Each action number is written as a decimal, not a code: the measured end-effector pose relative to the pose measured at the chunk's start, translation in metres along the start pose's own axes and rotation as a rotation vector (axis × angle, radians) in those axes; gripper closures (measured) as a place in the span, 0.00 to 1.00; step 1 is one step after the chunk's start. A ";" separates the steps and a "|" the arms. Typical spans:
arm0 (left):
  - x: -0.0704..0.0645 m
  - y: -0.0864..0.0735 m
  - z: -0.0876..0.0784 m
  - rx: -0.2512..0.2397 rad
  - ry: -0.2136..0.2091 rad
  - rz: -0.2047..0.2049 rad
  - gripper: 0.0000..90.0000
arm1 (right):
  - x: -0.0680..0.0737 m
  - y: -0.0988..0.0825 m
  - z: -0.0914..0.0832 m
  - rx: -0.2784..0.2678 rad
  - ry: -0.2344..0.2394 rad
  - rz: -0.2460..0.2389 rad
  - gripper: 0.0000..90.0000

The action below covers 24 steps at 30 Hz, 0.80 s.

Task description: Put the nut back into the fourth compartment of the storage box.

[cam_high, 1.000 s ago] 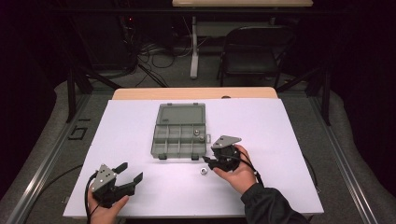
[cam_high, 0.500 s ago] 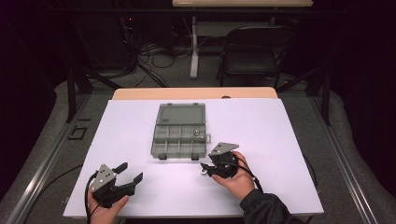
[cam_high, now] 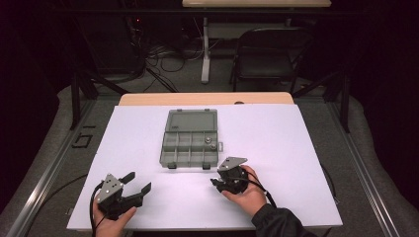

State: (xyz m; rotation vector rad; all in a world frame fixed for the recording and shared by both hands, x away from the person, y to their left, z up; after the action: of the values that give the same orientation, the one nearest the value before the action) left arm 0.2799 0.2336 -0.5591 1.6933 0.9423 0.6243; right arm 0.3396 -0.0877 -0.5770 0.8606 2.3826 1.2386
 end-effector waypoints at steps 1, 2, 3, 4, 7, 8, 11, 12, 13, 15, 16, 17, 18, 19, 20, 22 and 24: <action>0.000 0.000 0.000 0.001 0.000 0.000 0.30 | 0.000 -0.001 0.001 -0.001 0.007 0.007 0.65; 0.000 0.000 0.000 0.001 0.000 0.000 0.30 | 0.000 -0.001 0.001 -0.001 0.007 0.007 0.65; 0.000 0.000 0.000 0.002 0.004 0.001 0.30 | 0.001 -0.001 0.001 0.003 0.012 0.008 0.65; 0.000 0.000 0.000 0.002 0.004 0.000 0.30 | 0.002 -0.001 0.001 0.007 0.016 0.006 0.65; 0.000 0.000 0.000 0.002 0.004 0.001 0.30 | 0.003 -0.002 0.004 0.011 0.017 -0.005 0.67; 0.000 0.000 0.000 0.002 0.004 0.001 0.30 | 0.003 -0.002 0.004 0.011 0.017 -0.005 0.67; 0.000 0.000 0.000 0.001 0.000 0.001 0.30 | 0.003 -0.003 0.007 0.019 0.023 0.000 0.71; 0.000 0.000 0.000 0.000 0.000 0.000 0.30 | 0.003 -0.003 0.007 0.015 0.028 0.004 0.71; 0.000 0.000 0.000 0.000 0.000 0.000 0.30 | 0.003 -0.003 0.007 0.015 0.028 0.004 0.71; 0.000 0.000 0.000 0.002 0.000 0.000 0.30 | 0.003 -0.003 0.008 0.018 0.030 0.005 0.73; 0.000 0.000 0.000 0.000 0.000 0.000 0.30 | 0.003 -0.004 0.010 0.018 0.036 0.007 0.74; 0.000 0.000 0.000 0.000 0.000 -0.001 0.30 | 0.003 -0.004 0.010 0.018 0.036 0.007 0.74; 0.000 0.000 0.000 0.000 0.000 0.000 0.30 | 0.003 -0.004 0.011 0.026 0.035 0.010 0.74; 0.000 0.000 0.000 0.000 -0.001 0.001 0.30 | 0.003 -0.004 0.011 0.024 0.039 0.013 0.74; 0.000 0.000 0.000 0.000 -0.001 0.001 0.30 | 0.003 -0.005 0.012 0.024 0.039 0.012 0.75; 0.000 0.000 0.000 0.000 -0.001 0.001 0.30 | 0.003 -0.005 0.012 0.024 0.038 0.014 0.75; 0.000 0.000 0.000 0.000 0.000 0.000 0.30 | 0.002 -0.005 0.012 0.025 0.040 0.010 0.75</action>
State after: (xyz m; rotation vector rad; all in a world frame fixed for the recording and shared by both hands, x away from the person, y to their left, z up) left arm 0.2799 0.2336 -0.5592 1.6932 0.9423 0.6239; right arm 0.3422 -0.0810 -0.5876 0.8640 2.4329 1.2442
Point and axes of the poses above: each handheld gripper's, and its own axes: z roughly forward along the jaws, y roughly out of its top, x roughly to its left, the point moved 4 cm from there along z, roughly forward along the jaws, and after that the axes turned 8 degrees about -x, right-handed, at the moved point
